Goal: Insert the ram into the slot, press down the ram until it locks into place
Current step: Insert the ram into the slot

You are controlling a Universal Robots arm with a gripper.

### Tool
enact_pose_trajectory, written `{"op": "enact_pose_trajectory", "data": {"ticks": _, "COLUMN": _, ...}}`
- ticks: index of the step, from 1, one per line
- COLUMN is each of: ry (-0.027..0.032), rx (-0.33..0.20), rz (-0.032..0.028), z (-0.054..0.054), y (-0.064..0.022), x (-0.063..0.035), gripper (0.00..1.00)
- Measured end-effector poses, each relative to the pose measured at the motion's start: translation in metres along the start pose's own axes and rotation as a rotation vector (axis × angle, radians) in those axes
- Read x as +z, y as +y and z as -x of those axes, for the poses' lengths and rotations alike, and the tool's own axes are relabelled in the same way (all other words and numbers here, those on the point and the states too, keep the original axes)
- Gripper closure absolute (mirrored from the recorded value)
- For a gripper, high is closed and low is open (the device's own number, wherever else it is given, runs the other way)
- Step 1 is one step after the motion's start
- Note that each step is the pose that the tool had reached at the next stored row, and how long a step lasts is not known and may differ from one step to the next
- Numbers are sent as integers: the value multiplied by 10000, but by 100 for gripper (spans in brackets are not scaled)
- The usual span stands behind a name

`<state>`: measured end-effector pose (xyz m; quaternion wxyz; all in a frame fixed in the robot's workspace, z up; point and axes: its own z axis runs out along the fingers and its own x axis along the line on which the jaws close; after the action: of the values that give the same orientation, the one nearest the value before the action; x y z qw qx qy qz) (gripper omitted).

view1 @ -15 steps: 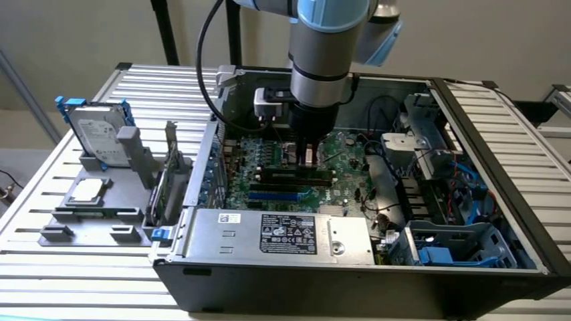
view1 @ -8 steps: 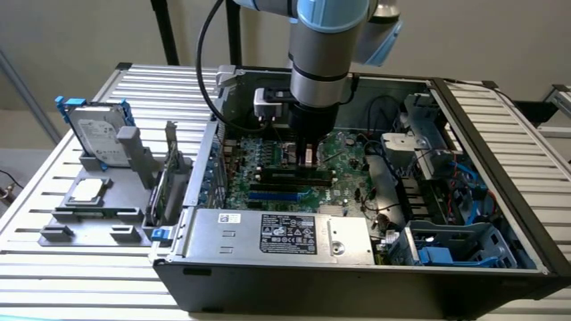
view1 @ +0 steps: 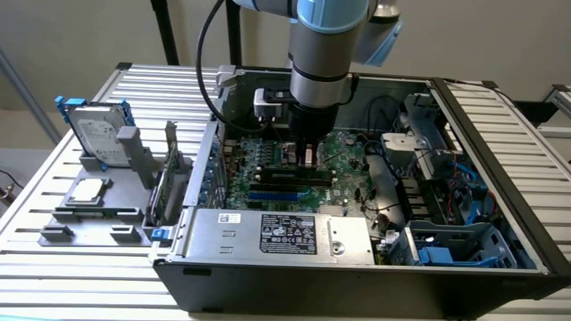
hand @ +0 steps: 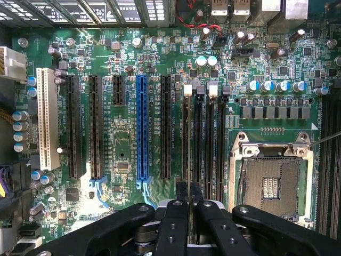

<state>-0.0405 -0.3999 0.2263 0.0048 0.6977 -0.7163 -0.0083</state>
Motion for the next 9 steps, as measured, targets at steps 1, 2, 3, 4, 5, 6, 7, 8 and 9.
{"op": "enact_pose_trajectory", "data": {"ticks": 1, "ry": 0, "rx": 0, "rz": 0, "z": 0, "y": 0, "x": 0, "gripper": 87}}
{"op": "enact_pose_trajectory", "data": {"ticks": 2, "ry": 0, "rx": 0, "rz": 0, "z": 0, "y": 0, "x": 0, "gripper": 87}}
{"op": "enact_pose_trajectory", "data": {"ticks": 3, "ry": 1, "rx": 0, "rz": 0, "z": 0, "y": 0, "x": 0, "gripper": 87}}
{"op": "enact_pose_trajectory", "data": {"ticks": 4, "ry": 0, "rx": 0, "rz": 0, "z": 0, "y": 0, "x": 0, "gripper": 87}}
{"op": "enact_pose_trajectory", "data": {"ticks": 5, "ry": -1, "rx": 0, "rz": 0, "z": -1, "y": 0, "x": 0, "gripper": 87}}
{"op": "enact_pose_trajectory", "data": {"ticks": 6, "ry": -1, "rx": 2, "rz": 2, "z": -1, "y": 1, "x": 0, "gripper": 87}}
{"op": "enact_pose_trajectory", "data": {"ticks": 7, "ry": -1, "rx": 2, "rz": 3, "z": -1, "y": 1, "x": 0, "gripper": 85}}
{"op": "enact_pose_trajectory", "data": {"ticks": 8, "ry": 1, "rx": 2, "rz": 1, "z": -2, "y": 0, "x": 0, "gripper": 85}}
{"op": "enact_pose_trajectory", "data": {"ticks": 9, "ry": 1, "rx": 0, "rz": 0, "z": -2, "y": 0, "x": 0, "gripper": 85}}
